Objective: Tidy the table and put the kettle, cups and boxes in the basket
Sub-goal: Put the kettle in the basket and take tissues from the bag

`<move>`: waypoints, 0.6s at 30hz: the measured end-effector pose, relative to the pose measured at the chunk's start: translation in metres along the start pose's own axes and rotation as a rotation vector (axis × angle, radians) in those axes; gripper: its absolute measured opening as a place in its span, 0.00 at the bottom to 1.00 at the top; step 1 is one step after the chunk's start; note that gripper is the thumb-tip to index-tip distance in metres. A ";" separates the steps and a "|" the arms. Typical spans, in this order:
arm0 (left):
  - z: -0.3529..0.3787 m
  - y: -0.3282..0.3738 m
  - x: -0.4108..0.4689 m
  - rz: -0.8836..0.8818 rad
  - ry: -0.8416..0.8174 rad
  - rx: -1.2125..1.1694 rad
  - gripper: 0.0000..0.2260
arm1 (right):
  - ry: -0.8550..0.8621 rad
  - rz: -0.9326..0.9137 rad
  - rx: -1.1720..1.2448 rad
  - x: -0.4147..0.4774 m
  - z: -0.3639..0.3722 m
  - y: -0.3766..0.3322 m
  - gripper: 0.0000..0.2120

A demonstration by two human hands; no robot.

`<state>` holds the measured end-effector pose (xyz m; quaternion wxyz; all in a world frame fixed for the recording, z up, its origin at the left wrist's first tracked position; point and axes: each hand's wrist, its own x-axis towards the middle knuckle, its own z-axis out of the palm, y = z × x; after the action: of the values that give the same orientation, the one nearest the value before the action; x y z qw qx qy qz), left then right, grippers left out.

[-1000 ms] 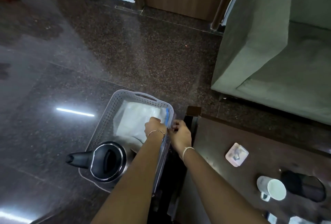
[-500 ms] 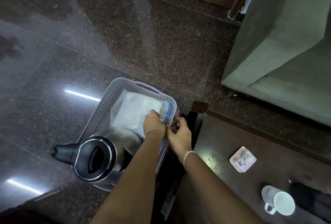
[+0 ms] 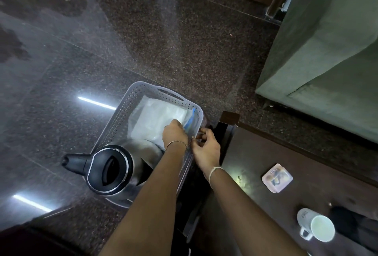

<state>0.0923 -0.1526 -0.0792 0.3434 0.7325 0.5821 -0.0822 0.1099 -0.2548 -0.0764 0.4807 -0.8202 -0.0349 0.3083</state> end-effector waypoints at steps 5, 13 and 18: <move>-0.014 -0.001 -0.011 -0.036 0.085 -0.114 0.06 | 0.016 -0.004 -0.102 -0.004 0.000 -0.008 0.11; -0.032 -0.001 -0.021 -0.054 0.149 -0.215 0.07 | -0.010 0.025 -0.140 -0.012 0.000 -0.018 0.16; -0.036 -0.001 -0.027 -0.067 0.174 -0.250 0.07 | -0.016 0.033 -0.191 -0.012 -0.001 -0.021 0.17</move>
<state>0.0726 -0.1528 -0.0384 0.3772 0.6686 0.6394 0.0430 0.1055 -0.2492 -0.0535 0.3950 -0.8601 -0.0543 0.3183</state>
